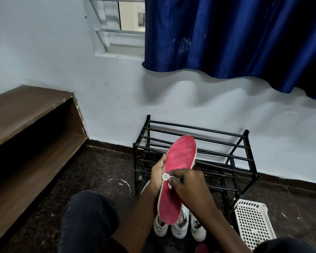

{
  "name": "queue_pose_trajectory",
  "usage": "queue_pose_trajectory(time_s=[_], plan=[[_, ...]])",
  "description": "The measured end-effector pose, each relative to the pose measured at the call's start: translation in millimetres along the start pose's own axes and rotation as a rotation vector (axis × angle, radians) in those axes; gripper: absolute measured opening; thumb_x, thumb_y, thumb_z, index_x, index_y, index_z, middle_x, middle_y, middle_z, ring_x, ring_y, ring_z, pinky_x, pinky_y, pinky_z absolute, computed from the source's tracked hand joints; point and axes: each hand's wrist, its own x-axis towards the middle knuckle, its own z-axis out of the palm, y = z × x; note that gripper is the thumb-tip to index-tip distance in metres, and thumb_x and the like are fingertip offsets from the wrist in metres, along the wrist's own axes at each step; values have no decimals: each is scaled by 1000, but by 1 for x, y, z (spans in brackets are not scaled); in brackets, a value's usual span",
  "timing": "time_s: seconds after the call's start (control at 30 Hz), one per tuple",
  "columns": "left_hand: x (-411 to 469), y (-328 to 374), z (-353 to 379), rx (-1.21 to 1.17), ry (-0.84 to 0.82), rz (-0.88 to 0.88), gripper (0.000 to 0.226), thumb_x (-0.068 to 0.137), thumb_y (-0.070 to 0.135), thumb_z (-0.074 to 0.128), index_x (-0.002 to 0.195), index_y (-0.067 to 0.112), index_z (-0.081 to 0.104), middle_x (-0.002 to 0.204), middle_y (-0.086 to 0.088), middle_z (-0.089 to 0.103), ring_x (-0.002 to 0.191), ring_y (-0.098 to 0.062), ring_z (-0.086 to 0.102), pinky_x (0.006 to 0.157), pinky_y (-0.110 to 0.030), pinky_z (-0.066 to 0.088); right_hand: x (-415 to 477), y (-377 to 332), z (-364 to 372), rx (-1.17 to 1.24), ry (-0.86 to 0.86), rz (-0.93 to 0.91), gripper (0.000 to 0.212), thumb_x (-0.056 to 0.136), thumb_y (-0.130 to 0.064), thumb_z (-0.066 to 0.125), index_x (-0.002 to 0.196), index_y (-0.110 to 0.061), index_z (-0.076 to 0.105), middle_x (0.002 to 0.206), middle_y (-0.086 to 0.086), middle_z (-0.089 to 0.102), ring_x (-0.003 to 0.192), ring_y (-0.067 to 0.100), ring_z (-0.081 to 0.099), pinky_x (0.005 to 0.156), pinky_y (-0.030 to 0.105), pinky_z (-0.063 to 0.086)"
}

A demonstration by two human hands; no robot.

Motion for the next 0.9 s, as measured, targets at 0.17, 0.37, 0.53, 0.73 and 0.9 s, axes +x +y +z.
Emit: queue_pose_trajectory(time_s=[0.17, 0.37, 0.53, 0.73, 0.9], plan=[[-8, -8, 12, 32, -19, 6, 68, 102, 19, 29, 47, 4, 66, 45, -7, 58, 39, -11, 58, 41, -15, 47, 24, 7, -5, -41, 142, -38, 16, 78, -3, 63, 79, -13, 76, 71, 5, 71, 63, 13, 61, 63, 19, 38], [-9, -2, 10, 11, -1, 46, 67, 102, 18, 28, 53, 1, 70, 54, -8, 65, 48, -13, 64, 46, -17, 51, 25, 10, 5, -78, 165, -130, 22, 69, 0, 56, 75, -10, 75, 75, 4, 72, 68, 15, 65, 69, 6, 36], [-10, 3, 3, 48, 71, 15, 61, 102, 23, 32, 58, 1, 69, 50, -8, 63, 44, -14, 63, 41, -19, 50, -1, 14, 9, -8, 85, -266, 25, 58, 3, 53, 66, -12, 72, 72, -2, 70, 67, 6, 62, 70, 2, 40], [-20, 3, 10, 37, -91, -38, 34, 85, 21, 57, 70, -5, 72, 66, -17, 67, 60, -20, 68, 56, -24, 55, 4, 21, 8, -140, 153, -372, 21, 56, 4, 62, 64, -12, 73, 74, 2, 69, 62, 12, 65, 65, 13, 43], [-18, -4, 14, 6, -146, 18, 23, 70, 19, 60, 60, 0, 70, 54, -11, 62, 49, -17, 63, 46, -19, 50, 31, 30, 3, -138, 295, -269, 22, 59, 5, 59, 61, -12, 73, 82, 8, 69, 61, 16, 66, 60, 17, 41]])
